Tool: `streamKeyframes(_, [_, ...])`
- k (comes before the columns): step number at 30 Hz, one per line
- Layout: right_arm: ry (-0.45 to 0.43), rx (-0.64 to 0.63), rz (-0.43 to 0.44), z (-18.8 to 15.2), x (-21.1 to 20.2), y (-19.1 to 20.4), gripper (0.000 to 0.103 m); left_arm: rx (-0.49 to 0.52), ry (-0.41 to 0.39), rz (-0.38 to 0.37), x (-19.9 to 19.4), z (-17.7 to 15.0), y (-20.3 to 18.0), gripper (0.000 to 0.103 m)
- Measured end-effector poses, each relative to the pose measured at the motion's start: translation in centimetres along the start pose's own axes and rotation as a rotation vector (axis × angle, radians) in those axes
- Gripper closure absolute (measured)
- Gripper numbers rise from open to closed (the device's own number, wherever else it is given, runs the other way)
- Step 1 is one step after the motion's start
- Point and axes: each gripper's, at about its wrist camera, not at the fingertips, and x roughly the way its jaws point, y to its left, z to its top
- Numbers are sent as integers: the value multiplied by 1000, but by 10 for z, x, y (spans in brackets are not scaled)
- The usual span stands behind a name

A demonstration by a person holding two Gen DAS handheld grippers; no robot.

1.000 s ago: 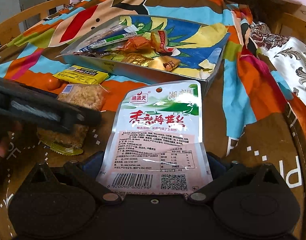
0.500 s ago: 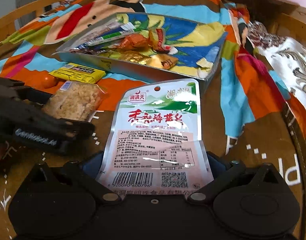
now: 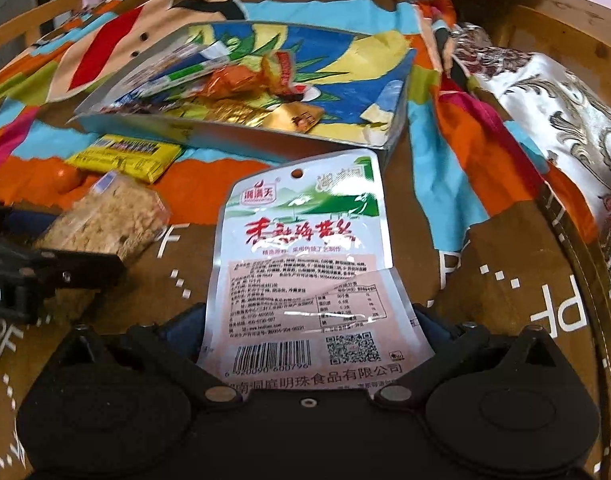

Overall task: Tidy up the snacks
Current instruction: 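Grasp the clear rice crispy bar bag with the left tool while the right tool holds the packet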

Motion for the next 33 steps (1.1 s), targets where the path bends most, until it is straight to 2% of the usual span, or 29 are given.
streamKeyframes(3, [-39,-38,-19,1,2,4,1,28,-34,8,5,-1,1,2])
streamKeyframes(7, [-54,-25,-7,2,11,4,1,73,-74,38,12,-4,-2,2])
streamKeyframes(11, [-53,32,2,3,15,0,1,131,-79,64,15,-5,-8,3])
streamKeyframes(15, [-38,41,-28,2,12,5,1,184,-83,102,16,-9,-14,7])
streamKeyframes(18, [-37,45,-52,1,8,7,2,183,-91,101,14,-10,-14,11])
streamKeyframes(22, [-78,-17,-122,0,-2,15,4,185,-108,93,7,-14,-12,26])
streamKeyframes(27, [-66,12,-116,-4,-13,11,5,197,-107,82,-1,-20,-11,27])
streamKeyframes(33, [-152,-35,-179,-8,-40,15,4,182,-113,76,-18,-29,-10,27])
